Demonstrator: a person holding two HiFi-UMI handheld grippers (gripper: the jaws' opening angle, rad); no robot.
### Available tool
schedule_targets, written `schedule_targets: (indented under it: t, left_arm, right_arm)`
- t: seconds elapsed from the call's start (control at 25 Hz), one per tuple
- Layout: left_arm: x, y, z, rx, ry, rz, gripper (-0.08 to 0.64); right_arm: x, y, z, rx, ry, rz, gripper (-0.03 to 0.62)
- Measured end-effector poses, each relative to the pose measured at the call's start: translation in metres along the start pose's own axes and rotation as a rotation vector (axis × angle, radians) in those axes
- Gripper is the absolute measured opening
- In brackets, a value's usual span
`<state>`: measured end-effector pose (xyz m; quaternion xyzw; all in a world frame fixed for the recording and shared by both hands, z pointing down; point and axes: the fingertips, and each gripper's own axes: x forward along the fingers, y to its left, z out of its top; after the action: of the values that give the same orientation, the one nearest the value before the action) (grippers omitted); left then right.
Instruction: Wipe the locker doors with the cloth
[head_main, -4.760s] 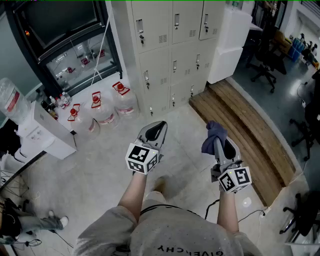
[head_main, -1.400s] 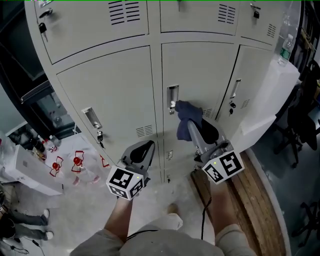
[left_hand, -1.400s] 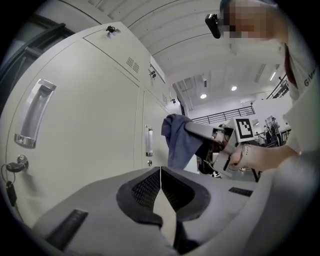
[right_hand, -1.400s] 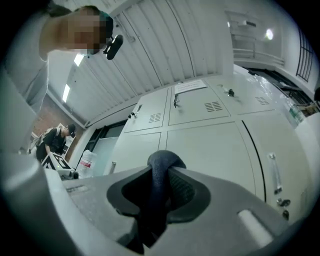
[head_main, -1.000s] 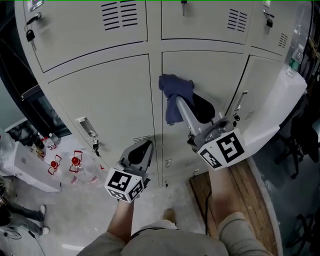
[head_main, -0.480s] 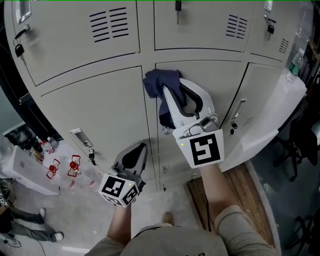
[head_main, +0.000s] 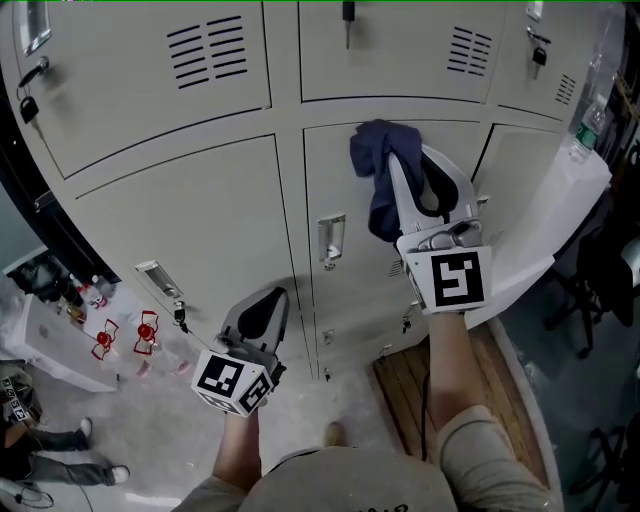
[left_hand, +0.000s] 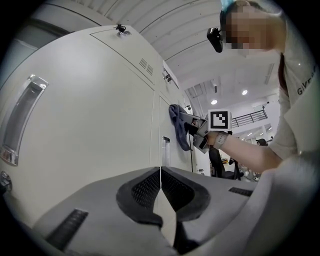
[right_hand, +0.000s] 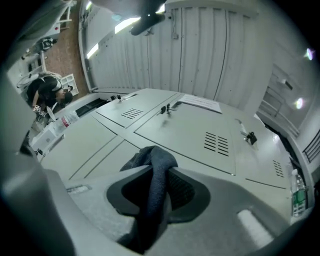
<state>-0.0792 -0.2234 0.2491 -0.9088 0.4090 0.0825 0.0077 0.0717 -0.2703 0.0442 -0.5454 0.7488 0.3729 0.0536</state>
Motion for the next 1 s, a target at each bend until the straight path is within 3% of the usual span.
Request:
schedule_targets:
  t: [0.48, 0.8, 0.92, 1.0]
  left_arm:
    - [-0.004, -0.009, 0.002, -0.005, -0.005, -0.012, 0.005]
    - [-0.005, -0.011, -0.002, 0.001, 0.001, -0.005, 0.005]
    - [-0.005, -0.011, -0.004, 0.000, -0.002, -0.012, 0.005]
    - [-0.004, -0.012, -0.004, -0.009, -0.009, -0.021, 0.005]
  right_arm:
    - [-0.024, -0.083, -0.046, -0.033, 0.156, -0.212, 0.078]
    - [-0.032, -0.108, -0.058, -0.021, 0.184, -0.298, 0.077]
    - [-0.036, -0.115, -0.063, -0.001, 0.194, -0.312, 0.075]
    - [-0.038, -0.120, -0.067, 0.066, 0.198, -0.319, 0.075]
